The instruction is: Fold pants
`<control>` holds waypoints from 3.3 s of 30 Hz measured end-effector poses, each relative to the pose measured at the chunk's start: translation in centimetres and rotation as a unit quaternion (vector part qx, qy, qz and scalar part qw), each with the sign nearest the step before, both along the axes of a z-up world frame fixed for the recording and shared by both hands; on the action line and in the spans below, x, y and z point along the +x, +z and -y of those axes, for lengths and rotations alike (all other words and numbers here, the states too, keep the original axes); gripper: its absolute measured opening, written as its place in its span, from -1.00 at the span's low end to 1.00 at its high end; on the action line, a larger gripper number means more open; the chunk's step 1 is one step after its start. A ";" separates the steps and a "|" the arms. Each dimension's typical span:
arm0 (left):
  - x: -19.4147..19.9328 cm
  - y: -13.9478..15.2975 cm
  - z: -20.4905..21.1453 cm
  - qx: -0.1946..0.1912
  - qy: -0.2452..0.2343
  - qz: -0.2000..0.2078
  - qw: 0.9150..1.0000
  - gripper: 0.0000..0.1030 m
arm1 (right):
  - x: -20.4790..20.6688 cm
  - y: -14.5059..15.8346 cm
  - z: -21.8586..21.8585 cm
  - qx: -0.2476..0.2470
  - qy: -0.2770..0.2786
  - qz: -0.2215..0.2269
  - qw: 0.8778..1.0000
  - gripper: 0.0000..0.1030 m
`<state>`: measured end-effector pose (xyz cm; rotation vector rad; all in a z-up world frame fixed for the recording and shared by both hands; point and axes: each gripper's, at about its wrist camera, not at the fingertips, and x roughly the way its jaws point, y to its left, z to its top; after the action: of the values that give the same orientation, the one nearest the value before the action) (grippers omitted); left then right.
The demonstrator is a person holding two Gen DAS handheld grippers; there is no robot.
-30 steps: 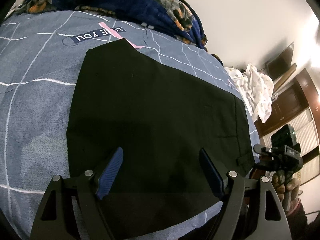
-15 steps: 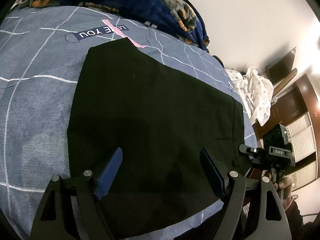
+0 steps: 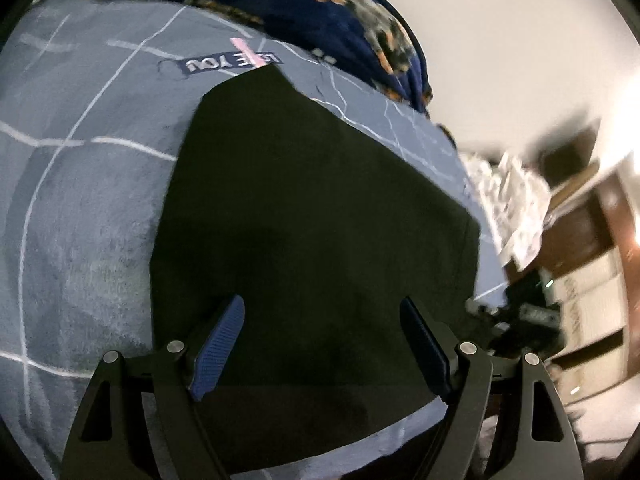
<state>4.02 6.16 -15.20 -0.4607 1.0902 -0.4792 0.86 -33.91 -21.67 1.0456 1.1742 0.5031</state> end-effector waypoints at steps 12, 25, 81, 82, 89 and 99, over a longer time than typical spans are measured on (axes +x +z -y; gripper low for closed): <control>0.0 -0.1 0.9 0.014 -0.019 0.014 1.000 0.66 | 0.0 1.1 0.1 -0.025 0.000 0.016 1.000 -0.80; -0.6 -0.1 2.3 0.049 -0.046 0.047 0.997 0.79 | 0.0 1.4 0.6 -0.049 -0.004 0.034 0.998 -0.69; 3.1 -0.6 1.4 0.198 -0.088 0.052 0.975 0.82 | 2.5 1.6 -0.5 -0.099 0.060 0.066 0.991 -0.06; 3.1 -0.6 1.8 0.209 -0.092 0.057 0.972 0.82 | 2.6 1.5 -0.4 -0.092 0.058 0.061 0.992 -0.05; 3.1 -0.6 1.9 0.209 -0.093 0.060 0.972 0.82 | 2.6 1.8 -0.8 -0.104 0.065 0.066 0.990 -0.06; 2.9 -0.5 2.2 0.218 -0.091 0.063 0.970 0.84 | 2.5 2.2 -1.2 -0.119 0.055 0.069 0.989 0.00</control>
<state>6.95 4.01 -15.73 0.0564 1.0823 -0.4071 3.34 -32.66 -19.51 0.7331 1.1409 0.4996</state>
